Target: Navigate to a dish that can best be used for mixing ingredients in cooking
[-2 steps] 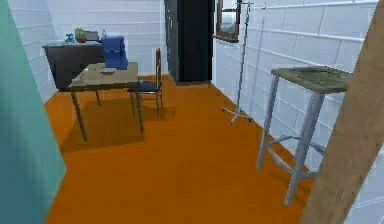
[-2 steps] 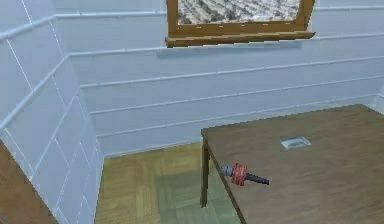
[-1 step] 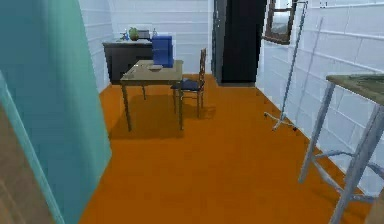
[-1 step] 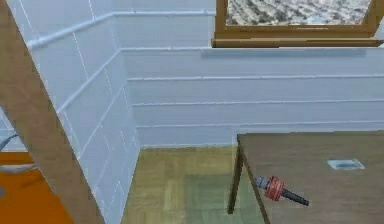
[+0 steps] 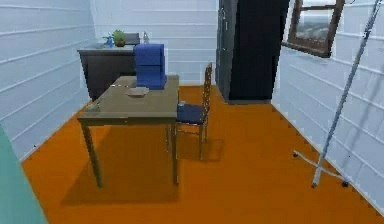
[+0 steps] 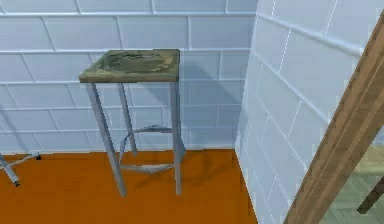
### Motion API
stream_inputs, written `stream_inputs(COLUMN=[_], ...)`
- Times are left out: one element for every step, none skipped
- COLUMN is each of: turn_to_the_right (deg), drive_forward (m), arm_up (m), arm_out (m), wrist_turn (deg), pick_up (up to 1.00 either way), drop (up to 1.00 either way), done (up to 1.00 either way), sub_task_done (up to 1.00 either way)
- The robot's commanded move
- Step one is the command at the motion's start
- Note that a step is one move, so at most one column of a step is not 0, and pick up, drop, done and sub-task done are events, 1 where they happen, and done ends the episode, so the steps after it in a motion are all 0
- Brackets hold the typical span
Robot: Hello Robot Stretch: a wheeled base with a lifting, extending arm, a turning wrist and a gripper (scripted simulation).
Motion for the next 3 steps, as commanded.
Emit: stream_inputs(turn_to_the_right=[-3.0,0.0,0.0], drive_forward=[0.00,1.00,0.05], arm_up=[0.00,0.00,0.00], arm_out=[0.00,0.00,0.00], wrist_turn=[0.0,0.0,0.0], pick_up=[0.00,0.00,0.00], drop=[0.00,0.00,0.00], done=[0.00,0.00,0.00], sub_task_done=[0.00,0.00,0.00])
